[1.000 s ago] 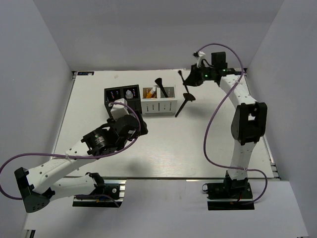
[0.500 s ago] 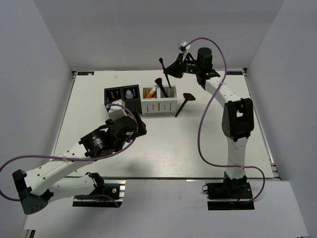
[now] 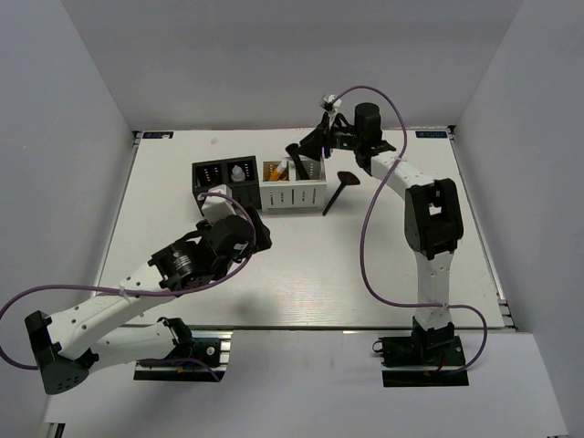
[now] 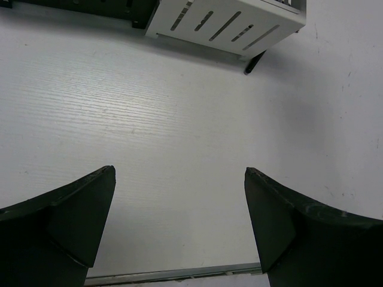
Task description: Organize the makeup
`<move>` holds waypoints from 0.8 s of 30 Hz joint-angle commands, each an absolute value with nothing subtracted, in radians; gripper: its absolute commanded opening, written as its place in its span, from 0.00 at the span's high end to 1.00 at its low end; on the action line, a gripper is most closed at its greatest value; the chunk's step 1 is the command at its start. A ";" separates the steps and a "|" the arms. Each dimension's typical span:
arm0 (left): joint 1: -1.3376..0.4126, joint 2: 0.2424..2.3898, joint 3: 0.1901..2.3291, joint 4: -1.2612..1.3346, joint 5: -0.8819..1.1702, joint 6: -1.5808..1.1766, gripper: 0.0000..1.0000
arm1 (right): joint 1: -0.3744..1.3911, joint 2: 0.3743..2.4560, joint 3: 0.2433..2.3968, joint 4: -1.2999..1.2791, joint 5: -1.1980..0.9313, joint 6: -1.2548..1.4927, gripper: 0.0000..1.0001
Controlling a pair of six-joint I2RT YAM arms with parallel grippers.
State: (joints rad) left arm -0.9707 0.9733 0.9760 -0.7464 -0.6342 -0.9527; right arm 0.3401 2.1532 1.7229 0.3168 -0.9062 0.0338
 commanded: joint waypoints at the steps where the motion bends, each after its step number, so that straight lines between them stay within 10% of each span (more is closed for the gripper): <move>1: -0.974 0.966 0.974 -0.723 -0.632 -0.956 0.02 | 0.330 2.073 1.703 0.334 -0.900 0.005 0.48; 5: -0.974 0.962 0.973 -0.724 -0.634 -0.956 0.02 | 0.301 2.028 1.707 0.333 -0.849 0.040 0.49; 10: -0.974 0.933 0.944 -0.707 -0.638 -0.965 0.02 | 0.284 1.956 1.779 0.116 -0.515 0.092 0.87; 15: -0.974 0.911 0.920 -0.687 -0.640 -0.963 0.02 | 0.253 1.907 1.721 -0.112 -0.359 0.049 0.99; 22: -0.974 0.902 0.904 -0.678 -0.632 -0.959 0.02 | 0.209 1.984 1.726 -0.367 -0.333 0.130 0.98; 24: -0.974 0.891 0.899 -0.684 -0.634 -0.963 0.02 | 0.216 1.996 1.747 -0.393 -0.263 0.149 0.69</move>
